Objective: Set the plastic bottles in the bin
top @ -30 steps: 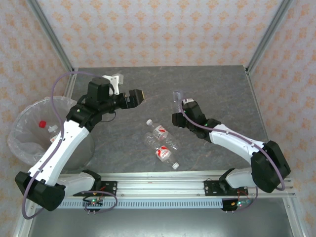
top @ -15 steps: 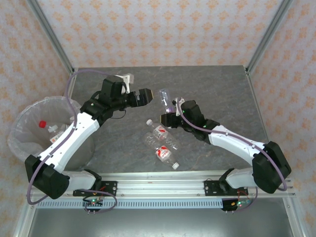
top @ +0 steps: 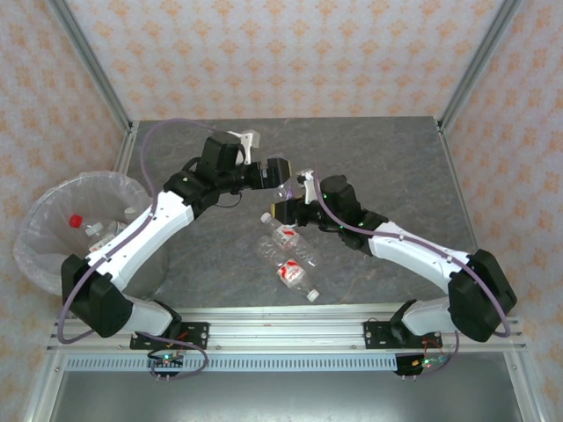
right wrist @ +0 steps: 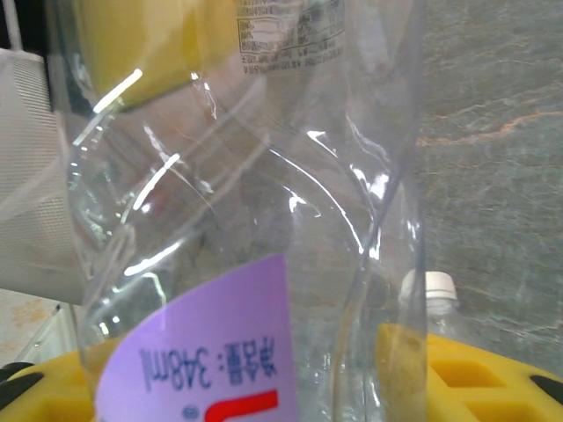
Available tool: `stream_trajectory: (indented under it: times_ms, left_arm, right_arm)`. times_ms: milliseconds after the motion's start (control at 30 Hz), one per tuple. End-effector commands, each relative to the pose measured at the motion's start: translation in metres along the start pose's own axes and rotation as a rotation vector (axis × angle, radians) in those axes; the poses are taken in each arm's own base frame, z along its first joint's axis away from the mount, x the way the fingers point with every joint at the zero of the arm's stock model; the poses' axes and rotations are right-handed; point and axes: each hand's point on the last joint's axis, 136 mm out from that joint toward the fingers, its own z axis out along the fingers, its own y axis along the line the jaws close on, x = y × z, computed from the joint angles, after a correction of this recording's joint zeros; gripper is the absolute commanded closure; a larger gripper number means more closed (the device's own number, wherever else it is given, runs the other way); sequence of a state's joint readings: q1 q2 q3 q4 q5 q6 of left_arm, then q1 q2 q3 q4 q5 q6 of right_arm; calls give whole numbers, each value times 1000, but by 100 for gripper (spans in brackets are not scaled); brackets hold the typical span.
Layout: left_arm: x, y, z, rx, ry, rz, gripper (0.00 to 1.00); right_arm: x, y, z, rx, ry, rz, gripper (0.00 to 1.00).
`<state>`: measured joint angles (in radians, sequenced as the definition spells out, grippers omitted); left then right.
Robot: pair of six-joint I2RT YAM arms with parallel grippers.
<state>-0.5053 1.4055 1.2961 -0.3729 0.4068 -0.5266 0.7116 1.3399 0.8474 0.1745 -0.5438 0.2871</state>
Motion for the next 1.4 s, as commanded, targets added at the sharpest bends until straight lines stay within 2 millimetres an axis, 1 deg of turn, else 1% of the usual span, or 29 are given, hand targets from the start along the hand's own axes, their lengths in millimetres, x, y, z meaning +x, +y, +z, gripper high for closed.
stream_trajectory:
  times_ms: [0, 33, 133, 200, 300, 500, 600, 733, 833, 933, 1067, 1233, 1367]
  left_arm:
    - [-24, -14, -3, -6, -86, 23, 4]
    - [-25, -11, -2, -34, -97, 24, 5]
    - [-28, -3, 1, -88, -140, -18, 14]
    - [-28, -3, 5, -80, -150, -27, 19]
    - [-24, -4, 10, -73, -124, -16, 24]
    - [-15, -5, 10, -78, -79, 18, 36]
    - [-16, -2, 5, -94, -86, 47, 40]
    - [-18, -6, 1, -81, -104, 50, 45]
    - [-21, -8, 0, -70, -112, 52, 47]
    - [-22, -10, 1, -67, -113, 53, 48]
    - [-24, -7, 1, -84, -125, 44, 49]
    - [-29, -2, -3, -116, -143, 40, 49]
    - [-31, 2, -5, -139, -154, 39, 49]
  right_arm:
    - [-23, 28, 1, -98, -61, -18, 65]
    - [-23, 29, 1, -100, -64, -19, 65]
    - [-25, 33, 0, -116, -70, -16, 65]
    - [-25, 36, 0, -128, -70, -14, 65]
    - [-24, 35, -1, -126, -72, -9, 65]
    - [-22, 30, 0, -102, -68, -13, 64]
    - [-20, 26, 1, -82, -61, -20, 63]
    - [-19, 22, 3, -65, -60, -20, 57]
    - [-15, 20, 4, -60, -42, -27, 54]
    - [-14, 18, 4, -51, -38, -27, 48]
    - [-16, 14, 0, -19, -63, -35, 33]
    - [-13, 12, -8, -4, -73, -83, 19]
    - [-10, 5, -15, 37, -81, -100, 9]
